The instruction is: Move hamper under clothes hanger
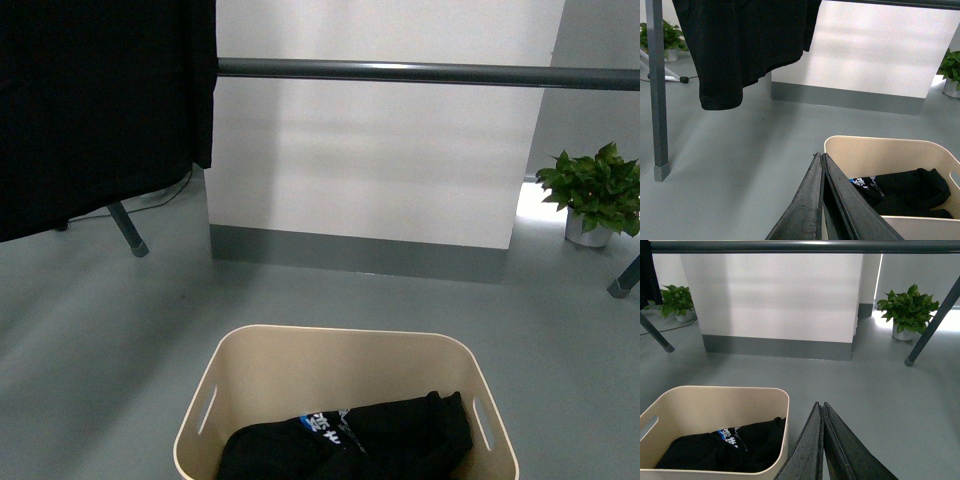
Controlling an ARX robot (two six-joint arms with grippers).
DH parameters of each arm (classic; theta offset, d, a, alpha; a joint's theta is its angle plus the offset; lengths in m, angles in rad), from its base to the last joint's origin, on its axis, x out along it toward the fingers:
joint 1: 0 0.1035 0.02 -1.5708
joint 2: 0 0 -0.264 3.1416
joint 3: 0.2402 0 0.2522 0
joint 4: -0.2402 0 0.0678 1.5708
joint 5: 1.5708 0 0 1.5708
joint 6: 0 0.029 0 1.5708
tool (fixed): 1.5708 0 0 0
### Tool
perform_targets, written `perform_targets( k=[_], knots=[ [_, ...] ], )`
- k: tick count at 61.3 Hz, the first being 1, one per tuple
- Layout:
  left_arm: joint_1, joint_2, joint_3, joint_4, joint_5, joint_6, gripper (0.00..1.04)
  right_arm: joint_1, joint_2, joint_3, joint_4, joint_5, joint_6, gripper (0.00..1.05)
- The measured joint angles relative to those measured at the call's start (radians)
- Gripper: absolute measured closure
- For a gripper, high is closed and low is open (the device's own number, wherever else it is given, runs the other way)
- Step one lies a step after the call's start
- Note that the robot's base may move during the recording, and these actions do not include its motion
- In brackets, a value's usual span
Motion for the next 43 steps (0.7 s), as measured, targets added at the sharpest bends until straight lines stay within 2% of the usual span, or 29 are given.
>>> perform_targets(
  k=[22,26,28,35,43],
  knots=[
    [0.0,-0.11,0.0,-0.111,0.0,0.0,1.01,0.0,-0.122,0.0,-0.12,0.0,0.0,1.02],
    [0.0,-0.217,0.0,-0.25,0.001,0.0,1.01,0.0,-0.141,0.0,-0.14,0.0,0.0,1.02],
    [0.0,-0.249,0.0,-0.27,0.0,0.0,1.01,0.0,-0.151,0.0,-0.15,0.0,0.0,1.02],
    [0.0,-0.272,0.0,-0.28,-0.001,0.0,1.01,0.0,-0.279,0.001,-0.309,-0.003,0.0,1.02],
    [0.0,-0.275,0.0,-0.282,0.0,0.0,1.01,0.0,-0.314,0.001,-0.319,-0.002,0.0,1.02]
  ],
)
